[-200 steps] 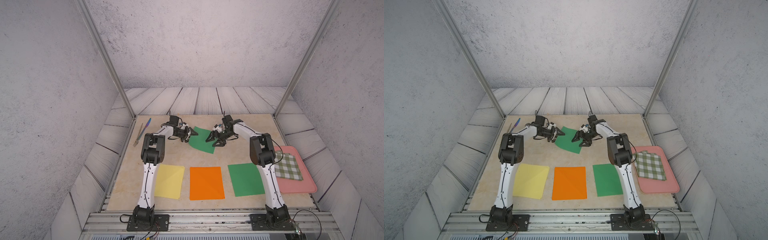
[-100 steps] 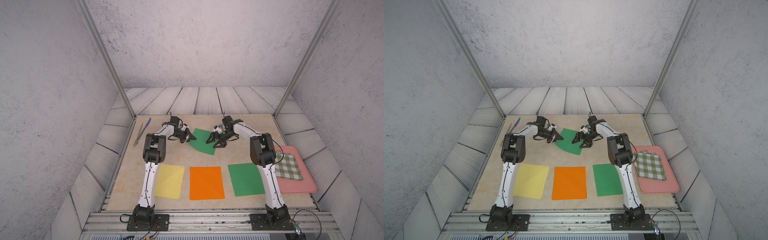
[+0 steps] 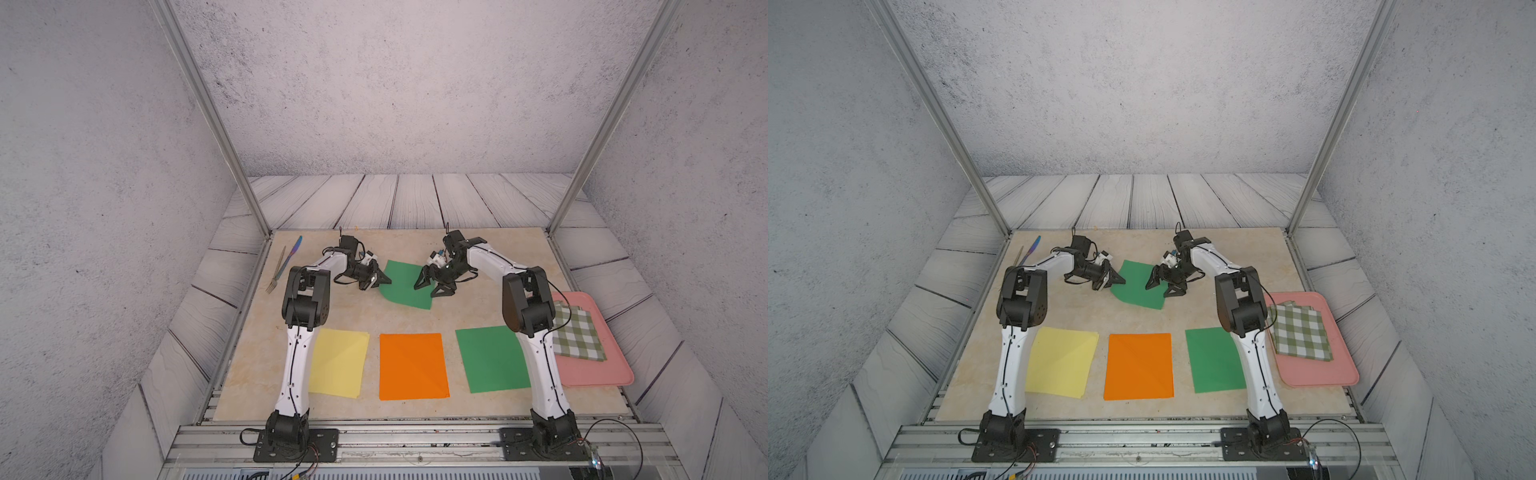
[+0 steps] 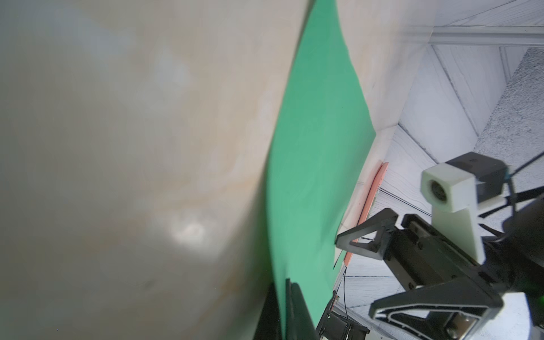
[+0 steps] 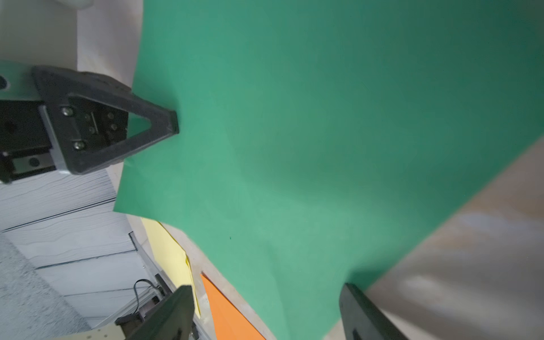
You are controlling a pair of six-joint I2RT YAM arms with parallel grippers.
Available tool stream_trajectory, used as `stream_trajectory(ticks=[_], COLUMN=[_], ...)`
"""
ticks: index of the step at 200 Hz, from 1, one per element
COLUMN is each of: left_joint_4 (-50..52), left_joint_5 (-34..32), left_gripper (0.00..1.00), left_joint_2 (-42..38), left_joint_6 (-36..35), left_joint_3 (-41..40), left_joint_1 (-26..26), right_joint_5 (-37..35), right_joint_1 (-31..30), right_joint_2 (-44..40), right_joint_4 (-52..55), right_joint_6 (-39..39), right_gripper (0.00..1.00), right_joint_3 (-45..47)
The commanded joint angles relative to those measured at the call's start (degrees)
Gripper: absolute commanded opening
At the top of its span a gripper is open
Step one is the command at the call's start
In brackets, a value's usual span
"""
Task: Sort the scattered colored papers by color
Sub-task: Pick up the colored paper from the center of the board.
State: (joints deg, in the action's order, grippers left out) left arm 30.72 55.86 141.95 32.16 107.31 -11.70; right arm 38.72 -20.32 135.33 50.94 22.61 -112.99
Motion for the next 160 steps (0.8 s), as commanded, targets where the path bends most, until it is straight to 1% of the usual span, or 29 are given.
stream_trajectory(ticks=[1,27,60,81,105,130,160], left_joint_4=[-2.43,-5.61,-8.06,-8.99,-10.09,-11.22,-13.08], left_joint_5=[-5.69,-6.92,-8.92,-11.16,-14.94,-20.53,-27.61], left_gripper=[0.00,0.00,0.00,0.00,0.00,0.00,0.00], left_joint_2=[-5.05,-10.96,-19.41,-24.88,-30.17,-35.42,-40.24], left_joint_6=[1.79,3.88,6.56,8.23,11.27,15.08,19.21], left_joint_3=[-3.98,-7.76,-11.39,-13.31,-15.24,-17.39,-20.17], left_joint_1=[-0.16,-0.33,-1.71,-3.98,-8.32,-14.99,-22.93], right_joint_5=[-6.36,-10.84,-13.68,-14.90,-15.95,-18.07,-20.70], right_joint_1=[0.13,0.18,0.18,0.17,0.14,0.13,0.20], right_joint_2=[-12.10,-20.06,-30.01,-36.87,-45.94,-55.82,-68.16], right_joint_4=[0.26,1.86,1.91,2.45,3.48,7.23,11.47], right_joint_6=[1.86,2.35,2.89,1.76,1.22,0.86,1.96], right_gripper=[0.82,0.83,0.86,0.86,0.88,0.89,0.92], right_joint_3=[-0.28,0.77,7.05,12.58,19.64,25.08,27.47])
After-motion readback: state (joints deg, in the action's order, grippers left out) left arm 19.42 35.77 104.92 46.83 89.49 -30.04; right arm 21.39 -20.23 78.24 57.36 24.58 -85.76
